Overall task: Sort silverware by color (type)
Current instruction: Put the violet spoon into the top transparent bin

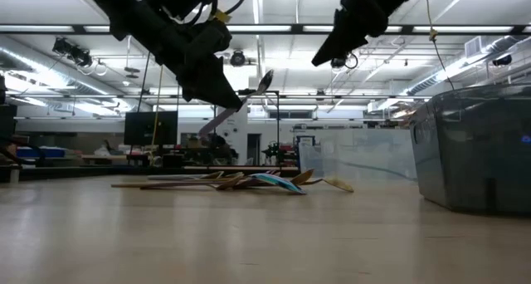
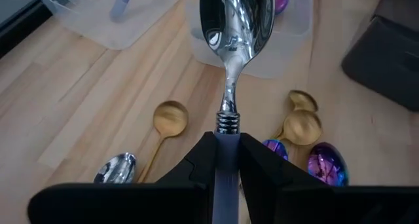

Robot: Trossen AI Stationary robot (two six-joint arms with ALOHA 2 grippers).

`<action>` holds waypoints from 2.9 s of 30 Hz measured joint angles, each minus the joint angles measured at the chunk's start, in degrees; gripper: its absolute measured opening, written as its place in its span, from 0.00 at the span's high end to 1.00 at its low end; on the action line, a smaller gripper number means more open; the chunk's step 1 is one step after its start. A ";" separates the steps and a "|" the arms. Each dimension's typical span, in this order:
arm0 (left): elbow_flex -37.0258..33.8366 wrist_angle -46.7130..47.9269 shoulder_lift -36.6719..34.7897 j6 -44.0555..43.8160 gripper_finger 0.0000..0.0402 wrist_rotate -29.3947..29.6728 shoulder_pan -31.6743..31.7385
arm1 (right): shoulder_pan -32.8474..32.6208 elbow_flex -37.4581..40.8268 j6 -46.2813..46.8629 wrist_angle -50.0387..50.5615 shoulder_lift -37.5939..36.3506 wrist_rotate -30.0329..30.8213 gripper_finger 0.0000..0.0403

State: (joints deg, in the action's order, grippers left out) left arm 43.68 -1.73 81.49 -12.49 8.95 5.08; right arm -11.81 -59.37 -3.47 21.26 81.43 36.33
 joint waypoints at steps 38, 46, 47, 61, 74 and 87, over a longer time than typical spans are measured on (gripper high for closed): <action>37.24 15.48 26.95 28.71 0.86 -4.33 13.57 | 3.28 -3.35 20.29 22.62 -0.02 5.12 0.49; 37.24 8.83 27.47 38.66 0.86 -4.80 16.88 | 0.37 -3.35 27.52 28.06 -2.44 4.75 0.49; 37.24 9.06 27.47 38.39 0.86 -5.13 17.14 | 0.05 -3.35 27.36 27.96 -3.04 4.76 0.49; 38.03 10.55 27.33 29.71 0.86 -2.61 10.58 | -0.38 -3.35 -18.69 18.53 -3.74 15.08 0.54; 42.29 13.39 27.23 23.84 0.86 3.96 5.19 | 4.02 -2.74 -38.40 11.41 -3.74 12.06 0.60; 42.34 17.41 25.00 19.35 0.86 4.00 4.59 | 7.27 -2.70 -40.62 16.44 -3.72 11.47 0.60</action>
State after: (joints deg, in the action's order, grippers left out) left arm 86.02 15.68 106.49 6.86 12.95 9.66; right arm -4.54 -62.06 -44.09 37.70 77.71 47.81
